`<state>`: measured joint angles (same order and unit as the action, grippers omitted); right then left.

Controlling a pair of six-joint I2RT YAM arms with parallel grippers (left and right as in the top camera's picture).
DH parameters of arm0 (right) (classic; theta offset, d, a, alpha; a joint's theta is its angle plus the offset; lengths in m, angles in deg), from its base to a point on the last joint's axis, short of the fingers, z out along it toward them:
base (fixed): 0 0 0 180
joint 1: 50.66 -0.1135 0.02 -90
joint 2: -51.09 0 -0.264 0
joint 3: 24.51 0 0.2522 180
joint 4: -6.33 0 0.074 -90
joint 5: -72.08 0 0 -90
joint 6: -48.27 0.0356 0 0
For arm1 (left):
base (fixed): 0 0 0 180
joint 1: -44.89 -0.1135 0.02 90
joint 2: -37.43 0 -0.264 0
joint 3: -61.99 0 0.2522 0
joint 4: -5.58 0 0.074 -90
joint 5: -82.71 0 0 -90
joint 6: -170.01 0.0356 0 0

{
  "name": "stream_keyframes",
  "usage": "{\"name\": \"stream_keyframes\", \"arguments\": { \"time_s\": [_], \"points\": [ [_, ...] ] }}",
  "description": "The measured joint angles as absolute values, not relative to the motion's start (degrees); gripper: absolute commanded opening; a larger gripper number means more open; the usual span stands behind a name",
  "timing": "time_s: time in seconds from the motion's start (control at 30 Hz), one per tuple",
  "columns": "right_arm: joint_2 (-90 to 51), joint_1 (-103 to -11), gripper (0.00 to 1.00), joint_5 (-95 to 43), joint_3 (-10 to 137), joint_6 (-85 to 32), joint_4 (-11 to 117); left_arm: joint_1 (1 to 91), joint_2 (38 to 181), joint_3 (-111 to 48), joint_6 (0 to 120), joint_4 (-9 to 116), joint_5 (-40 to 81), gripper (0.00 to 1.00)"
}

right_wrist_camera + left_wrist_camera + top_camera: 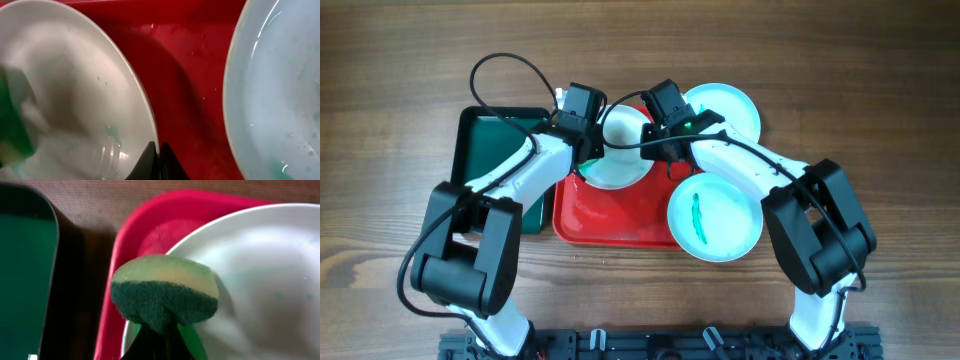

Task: Clean dirty plates on tray and stack at the side
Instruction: 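Scrub the left plate again with the sponge in the left gripper, then lift the cleaned plate with the right gripper and place it right of the tray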

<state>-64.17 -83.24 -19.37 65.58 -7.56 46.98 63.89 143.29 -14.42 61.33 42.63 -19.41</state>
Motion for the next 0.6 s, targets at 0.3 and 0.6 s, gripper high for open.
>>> {"name": "stream_keyframes", "arguments": {
  "time_s": [0.3,0.6],
  "points": [
    [-64.17,-83.00,0.26,-25.78,65.56,-9.40,53.69,63.15,137.63,-25.37,61.64,57.06,-5.61,0.04],
    [-64.06,-82.98,0.04,-29.05,62.81,-5.33,51.57,54.89,128.78,-31.54,62.14,62.41,-5.66,0.04]
  ]
}}
